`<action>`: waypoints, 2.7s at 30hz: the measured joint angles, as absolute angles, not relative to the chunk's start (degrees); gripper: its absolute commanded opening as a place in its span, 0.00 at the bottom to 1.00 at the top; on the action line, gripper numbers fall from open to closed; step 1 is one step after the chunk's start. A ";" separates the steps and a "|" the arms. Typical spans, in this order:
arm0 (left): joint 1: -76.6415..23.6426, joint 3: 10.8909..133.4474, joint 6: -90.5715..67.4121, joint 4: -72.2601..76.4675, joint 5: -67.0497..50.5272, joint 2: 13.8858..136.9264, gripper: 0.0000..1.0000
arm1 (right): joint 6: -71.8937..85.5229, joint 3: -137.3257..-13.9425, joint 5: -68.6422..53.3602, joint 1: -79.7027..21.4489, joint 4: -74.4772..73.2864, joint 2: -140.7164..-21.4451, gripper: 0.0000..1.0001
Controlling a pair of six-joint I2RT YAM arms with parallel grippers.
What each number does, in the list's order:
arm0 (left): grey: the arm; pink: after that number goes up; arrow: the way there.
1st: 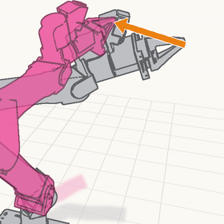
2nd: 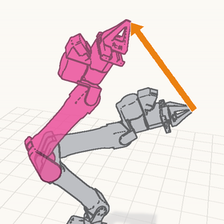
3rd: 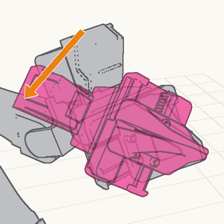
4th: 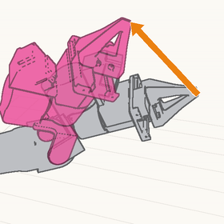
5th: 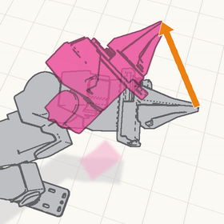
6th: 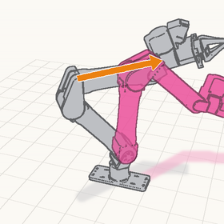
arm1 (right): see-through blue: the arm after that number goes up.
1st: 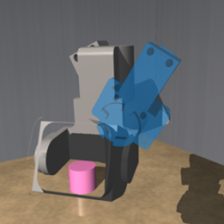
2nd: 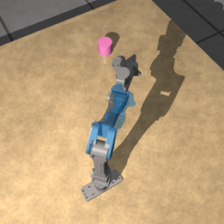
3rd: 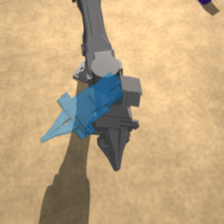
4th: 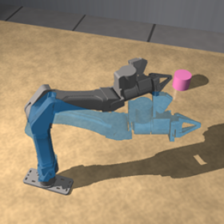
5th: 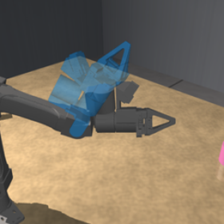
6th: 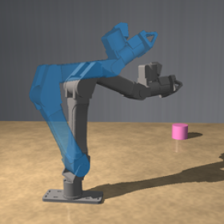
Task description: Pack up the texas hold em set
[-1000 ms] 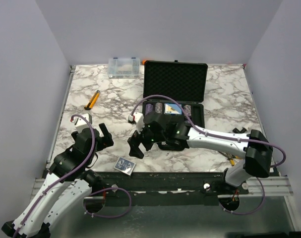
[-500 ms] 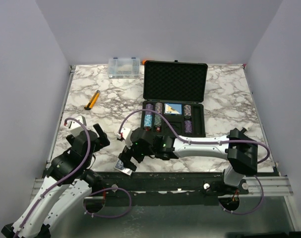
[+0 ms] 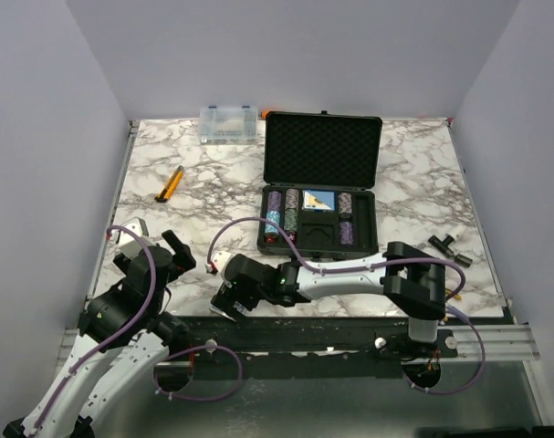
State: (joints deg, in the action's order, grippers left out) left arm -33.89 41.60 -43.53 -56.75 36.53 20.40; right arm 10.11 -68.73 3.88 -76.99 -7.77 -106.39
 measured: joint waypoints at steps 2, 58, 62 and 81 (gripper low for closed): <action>-33.89 41.60 -43.55 -56.75 36.53 20.40 0.92 | 10.13 -69.38 4.43 -77.03 -7.90 -107.35 1.00; -33.89 41.60 -44.38 -57.71 36.95 19.62 0.92 | 3.49 -70.78 12.29 -79.55 -12.93 -103.79 0.40; -33.89 41.60 -44.40 -58.00 36.95 19.79 0.92 | 0.23 -69.25 13.87 -79.40 -12.99 -100.33 0.41; -33.89 41.60 -44.53 -58.02 36.93 20.45 0.92 | -17.08 -62.50 13.52 -65.56 -16.10 -87.77 0.30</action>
